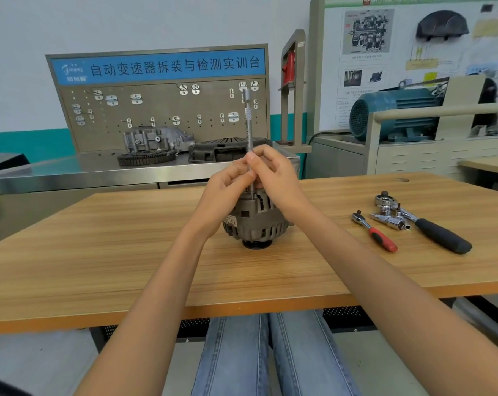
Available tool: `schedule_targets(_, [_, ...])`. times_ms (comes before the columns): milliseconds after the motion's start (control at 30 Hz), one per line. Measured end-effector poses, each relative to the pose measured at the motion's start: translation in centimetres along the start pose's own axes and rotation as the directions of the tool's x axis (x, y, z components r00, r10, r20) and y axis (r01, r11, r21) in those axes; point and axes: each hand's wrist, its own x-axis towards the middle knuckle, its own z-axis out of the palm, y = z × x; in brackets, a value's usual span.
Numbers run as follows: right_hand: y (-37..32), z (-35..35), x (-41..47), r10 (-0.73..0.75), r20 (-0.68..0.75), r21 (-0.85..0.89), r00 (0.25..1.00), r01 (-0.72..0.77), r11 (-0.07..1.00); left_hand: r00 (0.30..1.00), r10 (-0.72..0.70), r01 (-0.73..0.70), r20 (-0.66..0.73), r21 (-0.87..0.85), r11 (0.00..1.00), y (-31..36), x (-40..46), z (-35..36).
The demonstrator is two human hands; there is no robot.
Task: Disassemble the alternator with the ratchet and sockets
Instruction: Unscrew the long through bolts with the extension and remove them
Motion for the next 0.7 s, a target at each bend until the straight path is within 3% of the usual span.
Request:
schedule_targets(367, [0.43,0.85,-0.56,0.052,-0.037,0.084,0.998,-0.049,0.995,0.992,0.015,-0.009,-0.126,0.041,0.999,-0.48,0.23,0.81])
schedule_targets(500, [0.38,0.84,-0.69,0.054,-0.108,0.091,0.993,-0.044,0.995,0.993,0.023,-0.02,-0.117,0.03,0.999,-0.2,0.05,0.96])
schedule_targets(700, [0.0,0.7,-0.69,0.039,-0.091,0.061,0.995,-0.033,0.998,0.996,0.054,-0.052,-0.069,0.032,0.998,0.02,-0.43,0.68])
